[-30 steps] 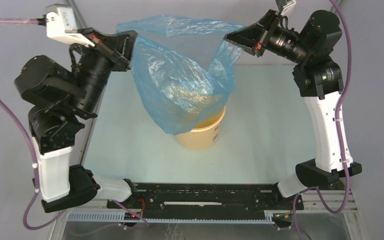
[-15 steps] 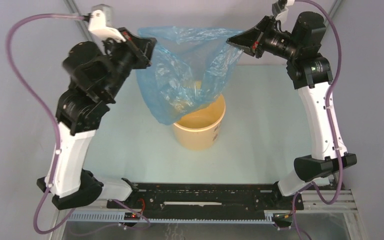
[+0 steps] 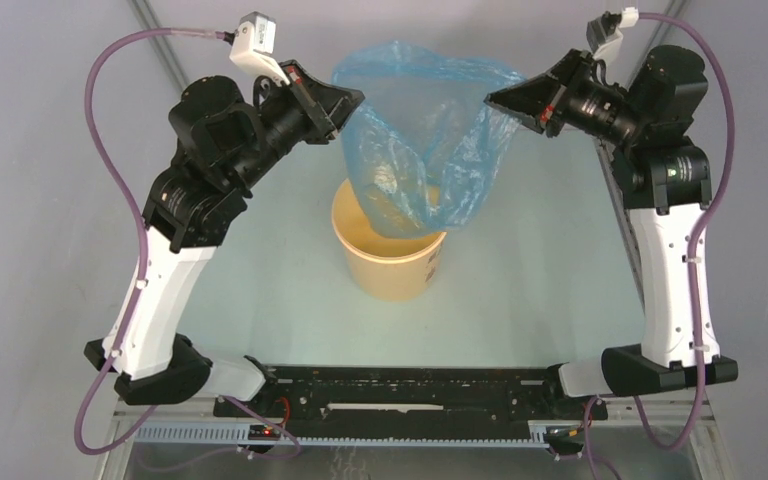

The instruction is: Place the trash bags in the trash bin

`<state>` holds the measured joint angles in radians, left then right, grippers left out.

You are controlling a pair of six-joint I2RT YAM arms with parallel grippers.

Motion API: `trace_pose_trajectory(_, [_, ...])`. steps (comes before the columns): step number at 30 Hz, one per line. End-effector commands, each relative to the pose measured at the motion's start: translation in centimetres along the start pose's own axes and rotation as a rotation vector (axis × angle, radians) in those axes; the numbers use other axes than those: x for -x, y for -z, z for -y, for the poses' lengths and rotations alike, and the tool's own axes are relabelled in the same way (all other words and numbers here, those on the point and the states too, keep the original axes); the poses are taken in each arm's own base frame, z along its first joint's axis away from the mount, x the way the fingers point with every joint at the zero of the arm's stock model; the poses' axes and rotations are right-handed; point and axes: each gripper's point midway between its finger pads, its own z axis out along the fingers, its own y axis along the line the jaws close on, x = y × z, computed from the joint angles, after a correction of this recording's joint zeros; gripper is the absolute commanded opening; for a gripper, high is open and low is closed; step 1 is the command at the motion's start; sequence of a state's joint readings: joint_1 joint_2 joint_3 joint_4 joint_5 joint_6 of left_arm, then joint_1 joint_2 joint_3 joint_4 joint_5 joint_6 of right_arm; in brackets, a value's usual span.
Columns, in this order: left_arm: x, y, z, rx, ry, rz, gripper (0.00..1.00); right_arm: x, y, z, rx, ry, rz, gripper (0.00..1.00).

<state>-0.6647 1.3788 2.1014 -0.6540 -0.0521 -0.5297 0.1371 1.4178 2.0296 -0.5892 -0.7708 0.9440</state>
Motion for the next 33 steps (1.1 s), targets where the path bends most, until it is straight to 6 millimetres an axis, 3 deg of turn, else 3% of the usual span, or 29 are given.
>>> trace_pose_trajectory(1, [1.1, 2.0, 2.1, -0.074, 0.060, 0.030, 0.00, -2.2, 0.3, 1.7, -0.017, -0.059, -0.081, 0.00])
trace_pose_trajectory(7, [1.9, 4.7, 0.6, 0.006, 0.078, 0.078, 0.00, -4.2, -0.4, 2.5, -0.003, -0.112, -0.155, 0.00])
trace_pose_trajectory(16, [1.3, 7.0, -0.7, 0.048, 0.121, 0.092, 0.00, -7.1, -1.8, -1.3, 0.103, -0.129, -0.271, 0.00])
trace_pose_trajectory(19, [0.3, 7.0, -1.1, 0.061, 0.127, 0.060, 0.03, -7.4, -1.4, -1.1, 0.093, -0.146, -0.268, 0.00])
trace_pose_trajectory(24, [-1.2, 7.0, -1.6, 0.058, 0.149, 0.026, 0.35, -4.6, 0.8, 3.7, -0.011, -0.289, -0.113, 0.00])
trace_pose_trajectory(26, [-1.0, 7.4, -1.9, 0.063, 0.146, 0.030, 0.55, -4.6, 0.9, 5.4, -0.030, -0.350, -0.110, 0.00])
trace_pose_trajectory(30, [0.3, 8.4, -2.7, 0.087, 0.112, 0.047, 0.86, -4.8, 0.7, 6.8, -0.066, -0.335, -0.114, 0.00])
trace_pose_trajectory(33, [1.4, 9.3, -3.8, 0.137, 0.092, 0.059, 0.98, -4.2, 0.6, 7.0, -0.077, -0.316, -0.109, 0.00])
